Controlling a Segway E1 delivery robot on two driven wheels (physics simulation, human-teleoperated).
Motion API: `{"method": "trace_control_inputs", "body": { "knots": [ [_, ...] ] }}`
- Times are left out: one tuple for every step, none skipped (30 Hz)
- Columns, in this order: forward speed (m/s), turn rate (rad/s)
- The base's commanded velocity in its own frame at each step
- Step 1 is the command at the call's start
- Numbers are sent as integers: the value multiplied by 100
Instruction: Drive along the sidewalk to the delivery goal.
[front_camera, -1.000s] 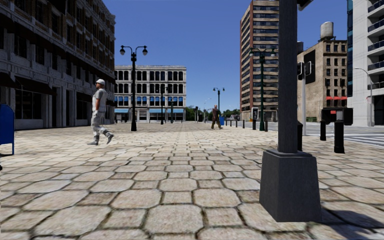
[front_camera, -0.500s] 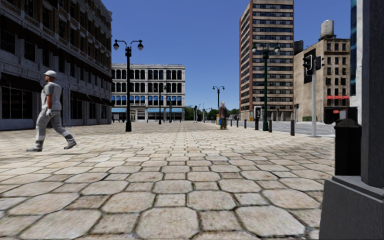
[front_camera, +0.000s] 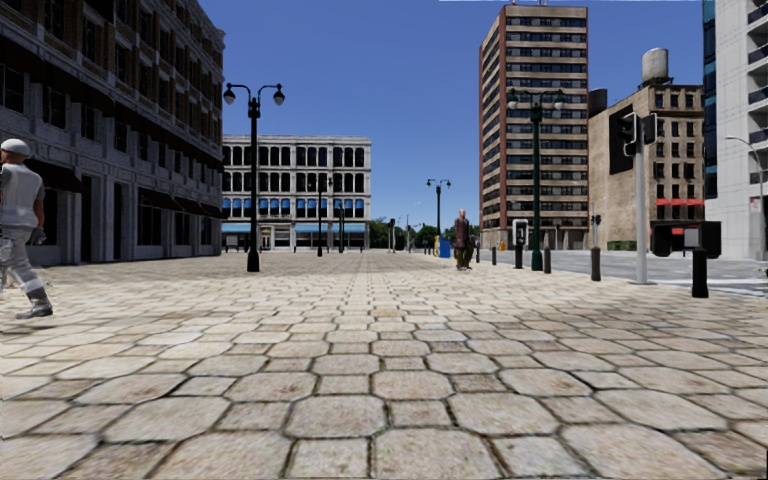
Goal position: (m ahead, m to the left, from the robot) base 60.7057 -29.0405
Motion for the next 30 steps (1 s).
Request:
{"method": "trace_control_inputs", "body": {
  "knots": [
    [83,0],
    [83,0],
    [83,0],
    [83,0],
    [83,0],
    [84,0],
    [85,0],
    [90,0],
    [95,0],
    [169,0],
    [169,0],
    [189,0],
    [195,0],
    [197,0],
    [197,0],
    [198,0],
    [198,0],
    [198,0],
    [198,0],
    [198,0],
    [198,0],
    [198,0],
    [198,0],
    [198,0],
    [198,0],
    [198,0],
    [198,0],
    [198,-3],
    [198,-12],
    [198,-26]
  ]
}}
